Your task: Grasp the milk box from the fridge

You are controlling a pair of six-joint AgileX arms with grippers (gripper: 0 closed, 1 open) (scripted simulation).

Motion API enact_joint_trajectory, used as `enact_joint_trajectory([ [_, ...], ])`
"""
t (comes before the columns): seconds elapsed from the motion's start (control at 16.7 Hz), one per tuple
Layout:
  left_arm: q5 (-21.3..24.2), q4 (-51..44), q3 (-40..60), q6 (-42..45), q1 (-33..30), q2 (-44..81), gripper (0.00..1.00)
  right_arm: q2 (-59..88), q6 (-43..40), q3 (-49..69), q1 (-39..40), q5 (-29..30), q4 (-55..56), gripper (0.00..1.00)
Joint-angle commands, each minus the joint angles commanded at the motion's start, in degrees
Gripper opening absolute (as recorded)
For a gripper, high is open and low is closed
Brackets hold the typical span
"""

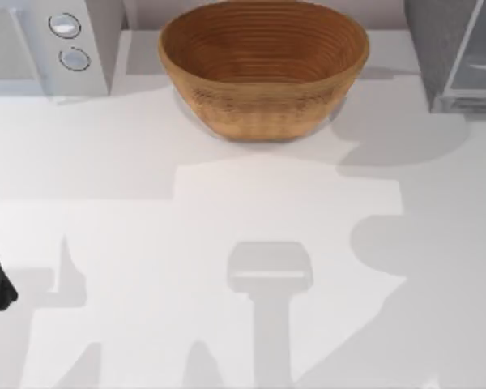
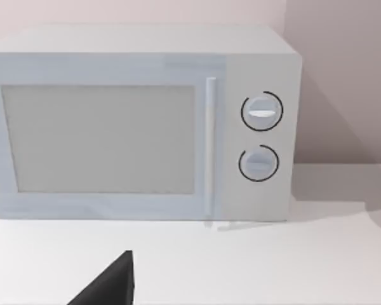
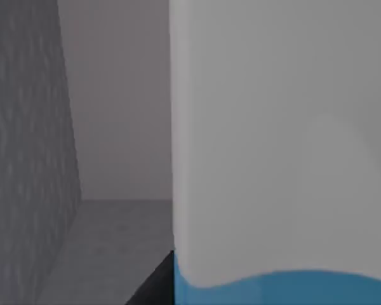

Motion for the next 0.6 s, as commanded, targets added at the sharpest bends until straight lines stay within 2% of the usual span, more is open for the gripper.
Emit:
enact_joint_trajectory([
  [0.24, 0.0, 0.0, 0.0, 0.0, 0.0, 0.0, 1.0, -5.0, 0.0, -7.7, -0.9, -0.8, 3.3, 0.0],
  [0.6, 0.0, 0.0, 0.0, 0.0, 0.0, 0.0, 1.0, -5.5, 0.1, -8.2, -0.5, -0.8, 3.1, 0.0],
])
